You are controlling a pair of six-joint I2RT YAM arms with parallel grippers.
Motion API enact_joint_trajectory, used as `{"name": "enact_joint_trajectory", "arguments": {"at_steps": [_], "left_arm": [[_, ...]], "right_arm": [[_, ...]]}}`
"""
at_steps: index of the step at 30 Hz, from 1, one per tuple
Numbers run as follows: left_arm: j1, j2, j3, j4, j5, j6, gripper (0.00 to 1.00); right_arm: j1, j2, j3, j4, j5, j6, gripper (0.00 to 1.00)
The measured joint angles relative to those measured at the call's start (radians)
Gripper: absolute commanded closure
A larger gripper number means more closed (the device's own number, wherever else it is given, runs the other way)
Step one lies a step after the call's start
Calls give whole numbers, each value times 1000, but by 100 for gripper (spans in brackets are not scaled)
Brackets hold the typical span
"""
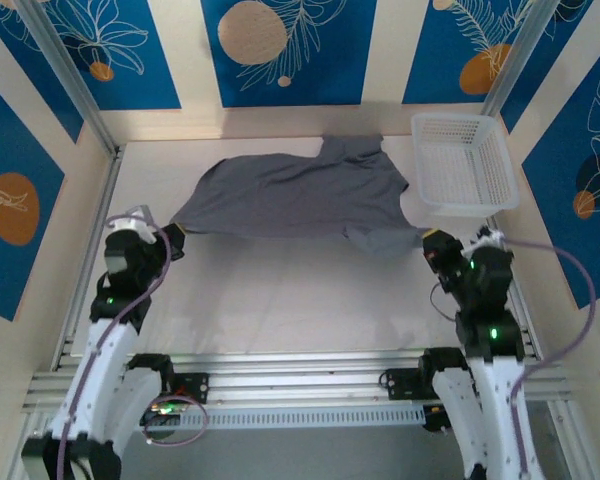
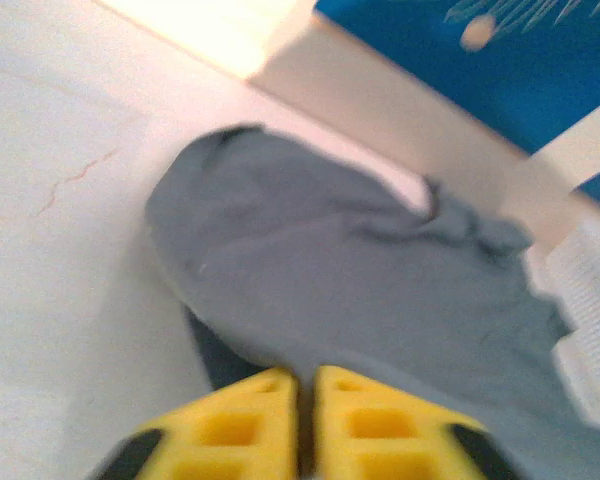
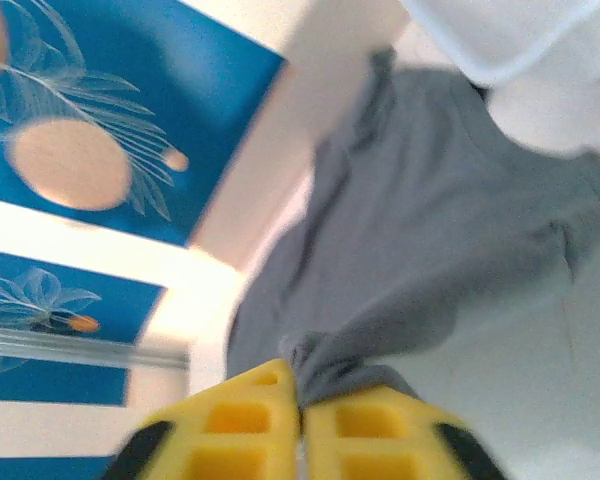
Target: Fold the inside-out t-shirt
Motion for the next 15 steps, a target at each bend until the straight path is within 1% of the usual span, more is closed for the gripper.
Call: {"name": "enact_joint_trajectory", "arguments": {"at_steps": [2, 3, 4, 7, 9, 12, 13, 15], "left_arm": [[0, -77, -16, -8, -5, -1, 56], [0, -107, -20, -10, -6, 4, 49], [0, -138, -24, -10, -6, 4, 45], [0, -185, -24, 26, 3, 6, 44], [-2, -164, -14, 65, 24, 6, 44], [-28, -40, 40, 124, 57, 9, 43], [-49, 33, 80, 130, 56, 16, 44], [-94, 174, 175, 124, 52, 36, 49]], "right_arm": [[0, -125, -64, 10, 29, 26, 40], [0, -161, -84, 11, 42, 34, 37], [0, -193, -98, 17, 55, 34, 35], [0, -204, -84, 67, 89, 6, 32], [0, -151, -42, 108, 91, -30, 32], [2, 27, 54, 176, 43, -94, 34], [4, 102, 82, 202, 19, -116, 36], [12, 270, 135, 232, -35, -166, 46]]}}
